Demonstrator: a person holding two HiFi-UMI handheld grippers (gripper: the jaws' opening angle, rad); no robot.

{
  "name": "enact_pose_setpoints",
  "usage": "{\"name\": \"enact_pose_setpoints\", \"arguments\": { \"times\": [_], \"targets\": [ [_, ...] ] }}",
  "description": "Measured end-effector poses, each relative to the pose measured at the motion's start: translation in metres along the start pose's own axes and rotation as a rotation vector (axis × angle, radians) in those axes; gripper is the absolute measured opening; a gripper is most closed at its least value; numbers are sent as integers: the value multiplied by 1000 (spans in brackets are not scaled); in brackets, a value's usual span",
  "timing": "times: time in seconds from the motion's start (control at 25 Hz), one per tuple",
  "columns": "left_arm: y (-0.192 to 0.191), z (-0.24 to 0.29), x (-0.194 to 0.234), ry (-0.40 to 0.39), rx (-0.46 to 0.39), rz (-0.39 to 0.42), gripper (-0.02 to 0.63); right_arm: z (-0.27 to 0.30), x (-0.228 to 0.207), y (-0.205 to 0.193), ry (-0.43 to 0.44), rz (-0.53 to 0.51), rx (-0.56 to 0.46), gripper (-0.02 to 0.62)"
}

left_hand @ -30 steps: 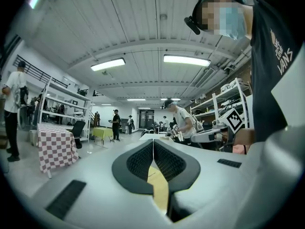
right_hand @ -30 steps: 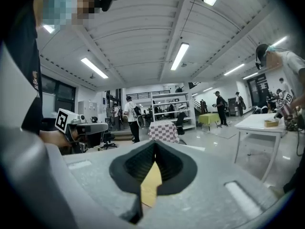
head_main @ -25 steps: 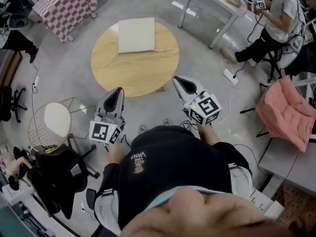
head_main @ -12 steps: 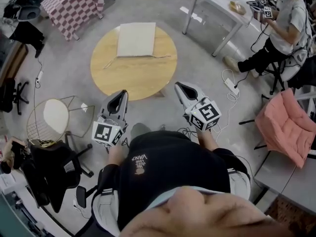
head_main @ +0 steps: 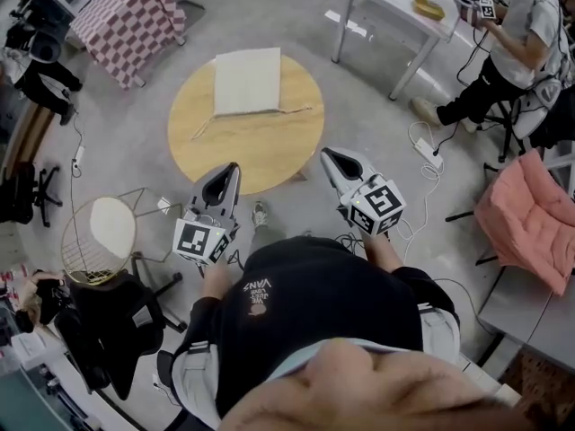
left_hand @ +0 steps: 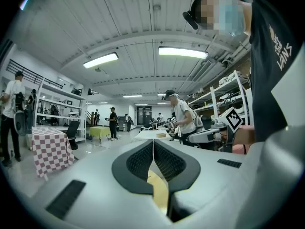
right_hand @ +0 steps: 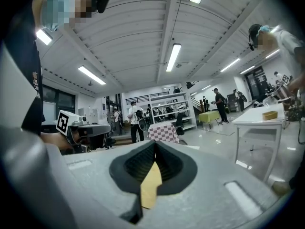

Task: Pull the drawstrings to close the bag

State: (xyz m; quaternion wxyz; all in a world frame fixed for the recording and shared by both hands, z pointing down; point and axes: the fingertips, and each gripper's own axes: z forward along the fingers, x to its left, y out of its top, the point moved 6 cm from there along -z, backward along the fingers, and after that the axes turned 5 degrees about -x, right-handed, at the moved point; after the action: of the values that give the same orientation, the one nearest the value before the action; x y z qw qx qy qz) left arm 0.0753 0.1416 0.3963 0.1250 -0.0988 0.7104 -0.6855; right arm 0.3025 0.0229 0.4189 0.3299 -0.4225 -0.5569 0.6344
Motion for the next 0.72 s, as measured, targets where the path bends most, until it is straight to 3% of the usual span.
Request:
{"name": "enact_pose_setpoints", "arguments": {
  "times": [0.72],
  "targets": [
    [-22, 29, 148, -98, 4, -83, 11, 119, 4, -4, -139, 12, 16, -2]
  ]
}}
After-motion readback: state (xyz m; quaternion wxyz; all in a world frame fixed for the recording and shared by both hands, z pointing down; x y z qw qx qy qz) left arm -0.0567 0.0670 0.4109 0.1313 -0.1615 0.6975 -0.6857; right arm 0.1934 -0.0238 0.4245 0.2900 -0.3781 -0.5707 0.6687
